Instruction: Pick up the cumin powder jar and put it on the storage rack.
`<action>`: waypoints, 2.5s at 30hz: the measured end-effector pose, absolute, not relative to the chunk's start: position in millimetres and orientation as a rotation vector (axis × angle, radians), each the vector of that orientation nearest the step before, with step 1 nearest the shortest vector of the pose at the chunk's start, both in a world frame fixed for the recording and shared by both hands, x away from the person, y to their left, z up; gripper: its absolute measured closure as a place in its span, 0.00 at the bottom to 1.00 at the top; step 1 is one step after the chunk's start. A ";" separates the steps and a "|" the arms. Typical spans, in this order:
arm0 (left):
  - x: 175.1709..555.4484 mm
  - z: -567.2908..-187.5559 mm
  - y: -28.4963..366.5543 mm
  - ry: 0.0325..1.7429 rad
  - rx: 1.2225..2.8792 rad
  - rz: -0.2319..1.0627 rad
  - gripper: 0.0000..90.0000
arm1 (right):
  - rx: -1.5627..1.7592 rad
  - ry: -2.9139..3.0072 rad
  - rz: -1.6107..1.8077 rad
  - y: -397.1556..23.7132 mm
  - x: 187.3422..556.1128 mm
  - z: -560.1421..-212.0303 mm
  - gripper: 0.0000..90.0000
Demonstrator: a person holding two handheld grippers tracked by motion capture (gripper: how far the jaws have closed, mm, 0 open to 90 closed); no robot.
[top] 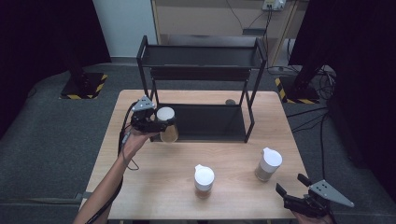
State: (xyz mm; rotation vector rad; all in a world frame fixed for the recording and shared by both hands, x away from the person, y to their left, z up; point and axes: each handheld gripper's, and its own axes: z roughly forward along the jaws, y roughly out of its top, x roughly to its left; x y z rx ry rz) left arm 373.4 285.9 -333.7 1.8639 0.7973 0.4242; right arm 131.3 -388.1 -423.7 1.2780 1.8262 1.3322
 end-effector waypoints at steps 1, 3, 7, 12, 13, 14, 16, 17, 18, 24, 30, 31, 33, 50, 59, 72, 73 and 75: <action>377.6 -332.3 281.4 0.816 1.858 0.435 0.36 | 1.279 1.826 1.333 -388.3 131.4 -423.8 0.06; 380.1 -331.0 278.6 0.826 1.861 0.438 0.36 | 1.279 1.826 1.334 -388.4 131.5 -423.9 0.06; 387.8 -326.8 266.8 0.857 1.873 0.471 0.36 | 1.279 1.826 1.338 -389.2 131.5 -424.1 0.06; 399.5 -326.2 254.0 0.918 1.840 0.503 0.36 | 1.280 1.825 1.341 -389.8 131.4 -424.4 0.06; 399.5 -326.2 254.0 0.918 1.840 0.503 0.36 | 1.280 1.825 1.341 -389.8 131.4 -424.4 0.06; 401.2 -326.4 252.1 0.931 1.835 0.510 0.36 | 1.280 1.824 1.342 -389.9 131.4 -424.4 0.06; 404.6 -327.0 248.9 0.955 1.827 0.522 0.36 | 1.279 1.824 1.343 -390.2 131.4 -424.6 0.06; 405.7 -327.3 246.8 0.967 1.824 0.532 0.36 | 1.279 1.824 1.344 -390.3 131.5 -424.6 0.06; 406.7 -328.1 245.0 0.976 1.823 0.543 0.36 | 1.280 1.824 1.344 -390.3 131.5 -424.6 0.06; 414.2 -335.9 241.3 1.031 1.809 0.564 0.36 | 1.283 1.821 1.347 -390.8 131.3 -424.9 0.06; 417.1 -345.2 237.5 1.064 1.810 0.588 0.36 | 1.283 1.822 1.346 -391.0 131.4 -424.9 0.06; 418.0 -346.9 237.2 1.073 1.810 0.586 0.36 | 1.283 1.822 1.347 -391.0 131.4 -424.9 0.06; 418.7 -350.9 236.0 1.078 1.806 0.589 0.36 | 1.283 1.821 1.348 -390.9 131.2 -424.8 0.06; 423.8 -369.4 225.7 1.092 1.832 0.582 0.36 | 1.283 1.820 1.352 -391.5 131.0 -425.0 0.06; 423.4 -377.4 226.9 1.101 1.825 0.569 0.36 | 1.282 1.821 1.353 -391.4 130.9 -425.0 0.06; 422.6 -380.8 227.7 1.077 1.831 0.574 0.35 | 1.281 1.824 1.354 -391.2 131.2 -425.0 0.06; 423.0 -379.4 228.2 1.082 1.824 0.570 0.33 | 1.278 1.825 1.354 -391.3 131.2 -425.0 0.06; 425.5 -376.0 229.5 1.085 1.811 0.549 0.27 | 1.277 1.825 1.354 -391.2 130.7 -424.7 0.06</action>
